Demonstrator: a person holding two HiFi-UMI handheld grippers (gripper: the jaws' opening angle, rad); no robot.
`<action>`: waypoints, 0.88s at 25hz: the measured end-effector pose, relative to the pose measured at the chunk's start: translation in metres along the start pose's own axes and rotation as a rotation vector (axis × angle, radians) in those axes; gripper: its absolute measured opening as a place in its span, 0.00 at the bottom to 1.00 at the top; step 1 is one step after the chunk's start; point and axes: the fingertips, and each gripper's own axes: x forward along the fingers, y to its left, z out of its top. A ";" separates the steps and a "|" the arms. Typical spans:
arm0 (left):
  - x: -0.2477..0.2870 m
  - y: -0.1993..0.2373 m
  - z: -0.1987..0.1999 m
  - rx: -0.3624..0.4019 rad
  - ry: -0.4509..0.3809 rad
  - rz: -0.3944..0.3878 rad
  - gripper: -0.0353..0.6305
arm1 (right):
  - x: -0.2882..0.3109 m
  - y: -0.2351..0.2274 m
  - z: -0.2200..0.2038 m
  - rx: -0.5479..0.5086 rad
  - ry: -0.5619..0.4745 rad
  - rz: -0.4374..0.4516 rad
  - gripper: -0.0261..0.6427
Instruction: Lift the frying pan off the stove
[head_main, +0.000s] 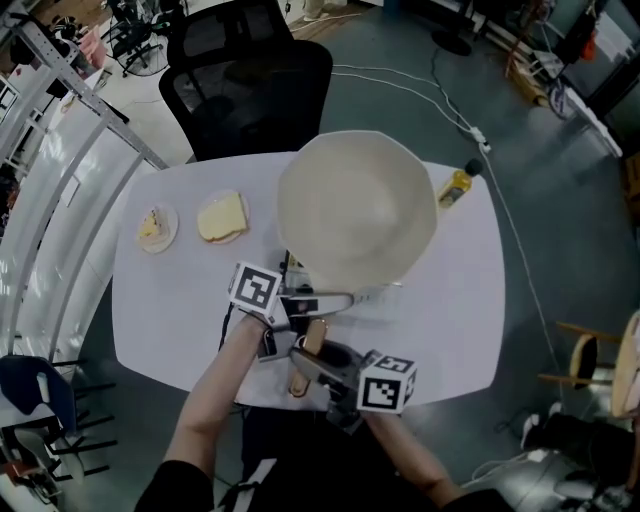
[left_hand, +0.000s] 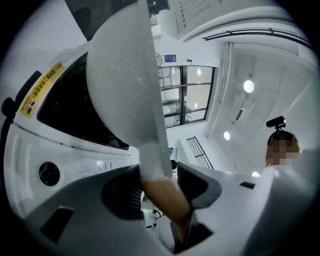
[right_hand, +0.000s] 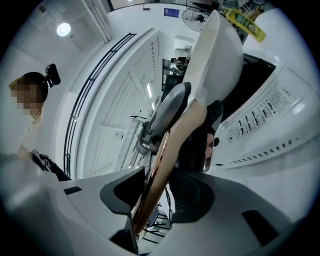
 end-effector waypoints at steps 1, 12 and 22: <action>0.000 -0.001 0.001 0.000 -0.008 -0.005 0.36 | 0.001 0.002 0.002 -0.014 0.000 0.002 0.27; 0.003 -0.001 0.000 0.005 -0.050 0.019 0.37 | -0.009 -0.001 -0.002 -0.034 -0.009 -0.025 0.28; -0.007 -0.027 0.005 0.044 -0.098 0.000 0.38 | -0.011 0.021 0.005 -0.094 -0.021 0.005 0.28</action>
